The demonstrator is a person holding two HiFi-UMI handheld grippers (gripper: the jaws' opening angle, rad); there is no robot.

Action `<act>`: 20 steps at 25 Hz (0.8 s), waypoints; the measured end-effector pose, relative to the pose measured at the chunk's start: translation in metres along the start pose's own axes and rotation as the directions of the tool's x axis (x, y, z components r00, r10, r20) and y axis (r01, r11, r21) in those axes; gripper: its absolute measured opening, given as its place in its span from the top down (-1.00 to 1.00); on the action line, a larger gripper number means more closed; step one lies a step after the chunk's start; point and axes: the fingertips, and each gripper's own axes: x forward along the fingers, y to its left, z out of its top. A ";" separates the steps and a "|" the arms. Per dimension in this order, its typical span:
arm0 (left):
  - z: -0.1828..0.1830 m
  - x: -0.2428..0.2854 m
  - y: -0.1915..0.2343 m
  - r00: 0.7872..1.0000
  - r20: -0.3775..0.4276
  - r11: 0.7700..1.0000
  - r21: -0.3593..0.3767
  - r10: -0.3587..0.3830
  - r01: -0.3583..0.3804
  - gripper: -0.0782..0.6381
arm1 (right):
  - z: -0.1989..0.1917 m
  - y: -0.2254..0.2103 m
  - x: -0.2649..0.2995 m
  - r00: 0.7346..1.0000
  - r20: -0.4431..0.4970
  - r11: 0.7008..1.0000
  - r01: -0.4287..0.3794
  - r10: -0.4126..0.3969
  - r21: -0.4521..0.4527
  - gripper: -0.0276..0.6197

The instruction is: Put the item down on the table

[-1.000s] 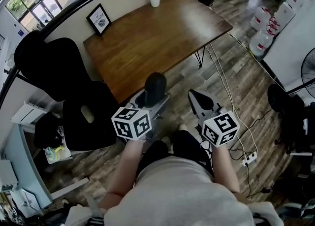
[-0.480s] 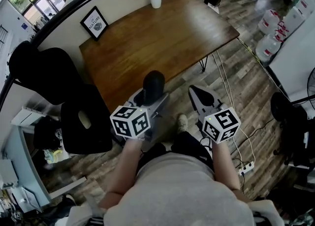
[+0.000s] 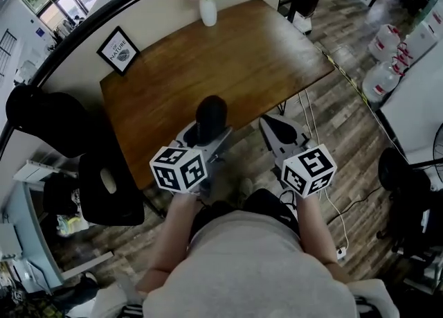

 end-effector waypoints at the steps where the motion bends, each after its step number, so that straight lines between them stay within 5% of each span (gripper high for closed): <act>1: 0.002 0.007 0.000 1.000 0.005 1.000 -0.003 0.010 -0.010 -0.27 | 0.000 -0.009 -0.001 1.000 0.001 1.000 0.000 0.000 0.002 0.88; 20: 0.029 0.082 0.027 0.996 -0.009 0.996 -0.022 0.092 -0.092 -0.27 | -0.001 -0.093 0.037 0.998 -0.035 0.997 -0.057 0.058 0.049 0.88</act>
